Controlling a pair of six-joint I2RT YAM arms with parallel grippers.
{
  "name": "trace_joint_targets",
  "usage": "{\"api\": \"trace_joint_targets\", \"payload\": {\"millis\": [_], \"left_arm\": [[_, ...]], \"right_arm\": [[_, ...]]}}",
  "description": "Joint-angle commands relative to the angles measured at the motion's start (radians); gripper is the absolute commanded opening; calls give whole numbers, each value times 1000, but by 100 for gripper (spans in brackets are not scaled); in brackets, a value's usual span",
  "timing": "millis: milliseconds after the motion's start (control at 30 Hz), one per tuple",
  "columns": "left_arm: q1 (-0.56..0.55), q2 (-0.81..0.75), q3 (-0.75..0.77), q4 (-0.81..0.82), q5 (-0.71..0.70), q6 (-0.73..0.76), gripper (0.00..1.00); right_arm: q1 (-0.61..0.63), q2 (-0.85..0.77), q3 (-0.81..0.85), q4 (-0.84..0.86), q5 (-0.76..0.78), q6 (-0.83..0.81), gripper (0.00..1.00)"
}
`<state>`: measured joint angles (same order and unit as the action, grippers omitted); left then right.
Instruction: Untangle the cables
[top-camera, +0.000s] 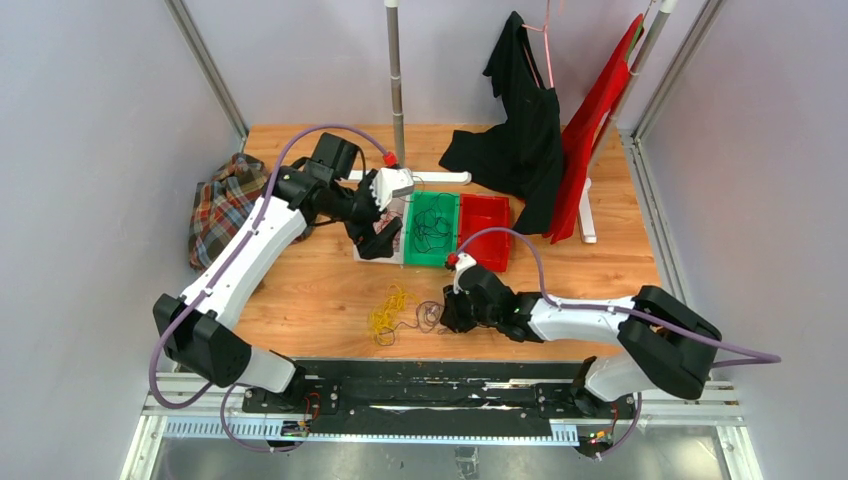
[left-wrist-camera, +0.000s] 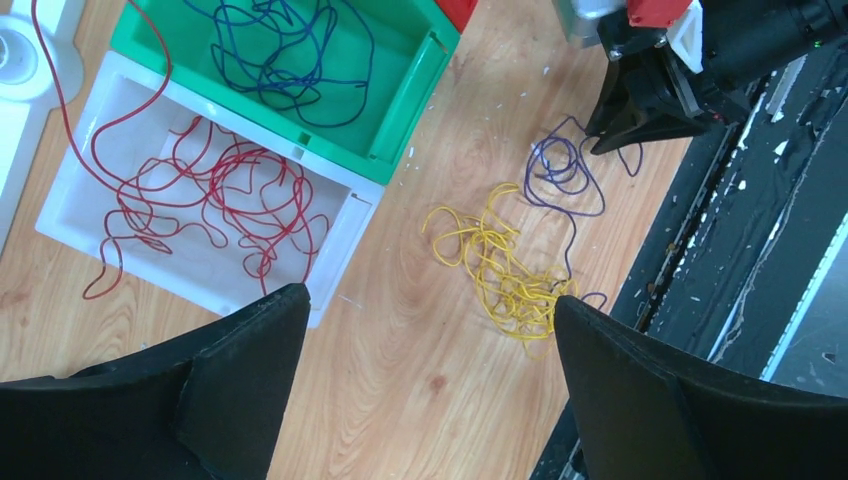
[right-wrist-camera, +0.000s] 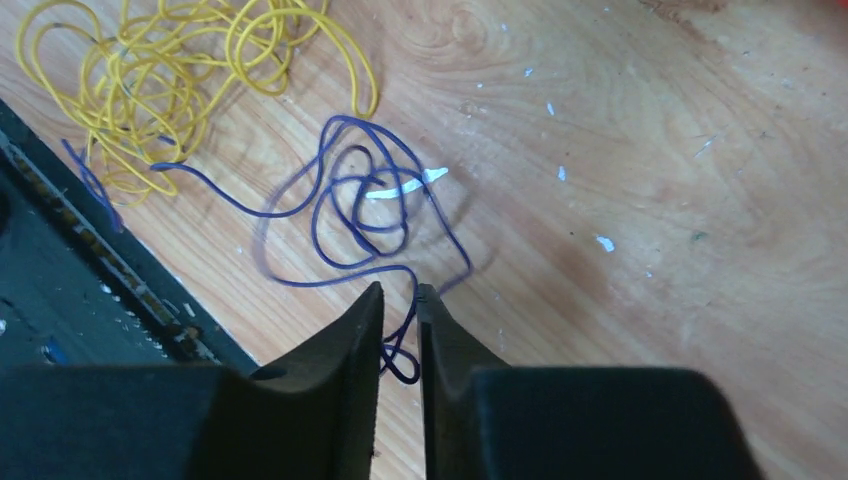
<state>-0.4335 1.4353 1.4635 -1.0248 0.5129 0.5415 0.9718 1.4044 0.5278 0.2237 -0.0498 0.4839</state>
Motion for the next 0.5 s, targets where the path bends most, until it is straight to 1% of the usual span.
{"api": "trace_joint_targets", "payload": {"millis": [0, 33, 133, 233, 367, 467], "left_arm": [[1, -31, -2, -7, 41, -21, 94], [1, -30, -3, -6, 47, -27, 92], [1, -33, -7, -10, 86, -39, 89], [1, -44, -8, -11, 145, -39, 89], [-2, -67, -8, -11, 223, -43, 89], [-11, -92, -18, -12, 286, -34, 91]], "right_arm": [[-12, -55, 8, -7, -12, 6, 3], [-12, -83, 21, -47, -1, -2, 1], [-12, -214, 78, -181, 9, -45, 1], [-11, -329, 132, -278, 8, -74, 1], [-11, -428, 211, -358, -19, -75, 1], [-11, -464, 274, -381, -44, -72, 1]]}}
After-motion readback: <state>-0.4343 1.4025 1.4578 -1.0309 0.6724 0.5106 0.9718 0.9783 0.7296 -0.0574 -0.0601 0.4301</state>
